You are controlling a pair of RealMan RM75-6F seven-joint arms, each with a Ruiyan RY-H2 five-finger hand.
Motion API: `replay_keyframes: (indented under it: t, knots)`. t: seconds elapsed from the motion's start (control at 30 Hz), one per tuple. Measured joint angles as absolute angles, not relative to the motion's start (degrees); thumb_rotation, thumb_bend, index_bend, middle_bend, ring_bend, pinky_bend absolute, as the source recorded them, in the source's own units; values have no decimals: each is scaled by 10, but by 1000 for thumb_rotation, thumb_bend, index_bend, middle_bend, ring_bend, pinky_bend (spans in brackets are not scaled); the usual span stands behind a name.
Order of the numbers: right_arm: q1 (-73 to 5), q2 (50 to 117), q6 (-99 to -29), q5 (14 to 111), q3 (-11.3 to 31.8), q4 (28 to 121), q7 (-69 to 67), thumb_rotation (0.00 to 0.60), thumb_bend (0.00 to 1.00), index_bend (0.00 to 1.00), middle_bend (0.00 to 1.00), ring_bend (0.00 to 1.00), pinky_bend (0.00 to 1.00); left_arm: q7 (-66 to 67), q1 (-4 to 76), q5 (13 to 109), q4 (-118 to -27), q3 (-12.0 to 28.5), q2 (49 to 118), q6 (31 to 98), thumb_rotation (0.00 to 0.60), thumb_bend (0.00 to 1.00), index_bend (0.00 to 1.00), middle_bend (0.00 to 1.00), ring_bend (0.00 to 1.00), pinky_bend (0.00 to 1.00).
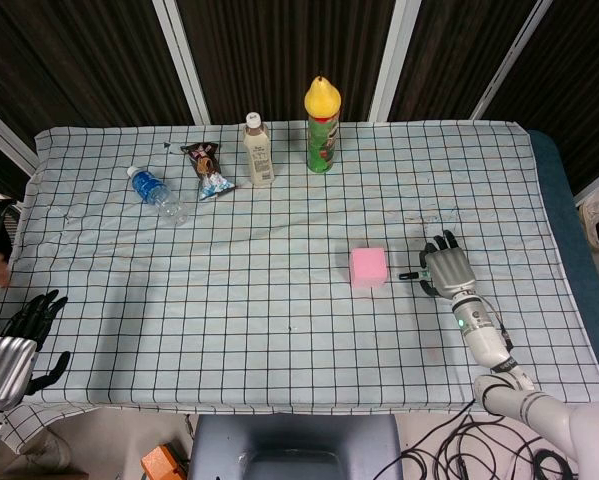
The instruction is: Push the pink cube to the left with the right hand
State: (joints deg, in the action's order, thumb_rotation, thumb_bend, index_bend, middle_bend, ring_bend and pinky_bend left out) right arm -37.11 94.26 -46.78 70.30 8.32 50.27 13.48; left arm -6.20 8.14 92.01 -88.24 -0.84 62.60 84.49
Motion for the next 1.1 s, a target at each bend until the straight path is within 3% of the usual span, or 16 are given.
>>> replay_keyframes:
  t: [0.57,0.93,1.1]
  knots:
    - [-369,946,-464,702,79,489,136,600,464,680,447,224,184,-58,84,922,-883,-7,628,841,600,402,0,0,0,168]
    - [-365,944,-470,705,75,493,149,600,469,806,563,343,203,-61,84,923,-883,-8,627,842,600,403,0,0,0,169]
    - [-363,939,-477,702,75,505,165,600,471,811,586,364,204,-63,83,925,-882,-8,627,844,600,402,0,0,0,168]
